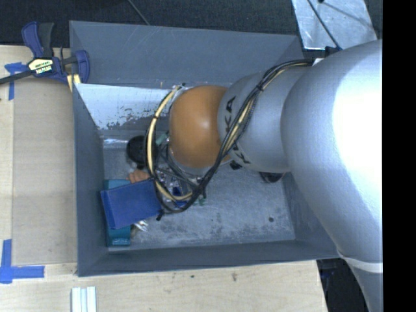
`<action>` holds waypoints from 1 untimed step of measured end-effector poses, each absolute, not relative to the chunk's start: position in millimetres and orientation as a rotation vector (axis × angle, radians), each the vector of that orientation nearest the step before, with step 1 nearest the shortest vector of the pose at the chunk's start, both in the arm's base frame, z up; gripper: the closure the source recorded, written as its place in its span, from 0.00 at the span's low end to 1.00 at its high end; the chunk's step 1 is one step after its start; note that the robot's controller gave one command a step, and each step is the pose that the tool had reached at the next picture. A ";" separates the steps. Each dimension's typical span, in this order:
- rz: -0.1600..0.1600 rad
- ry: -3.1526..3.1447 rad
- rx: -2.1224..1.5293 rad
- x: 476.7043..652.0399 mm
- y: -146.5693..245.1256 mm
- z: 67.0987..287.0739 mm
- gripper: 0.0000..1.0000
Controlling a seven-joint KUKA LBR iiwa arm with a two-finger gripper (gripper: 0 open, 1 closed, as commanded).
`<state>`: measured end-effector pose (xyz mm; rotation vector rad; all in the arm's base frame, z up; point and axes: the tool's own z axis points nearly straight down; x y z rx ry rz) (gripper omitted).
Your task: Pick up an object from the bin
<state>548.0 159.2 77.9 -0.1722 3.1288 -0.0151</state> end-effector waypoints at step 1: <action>-0.015 3.129 -0.172 548.0 159.2 77.9 1.00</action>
Offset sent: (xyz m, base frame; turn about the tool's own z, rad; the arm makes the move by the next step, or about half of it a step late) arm 0.0000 0.0001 0.0374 0.0000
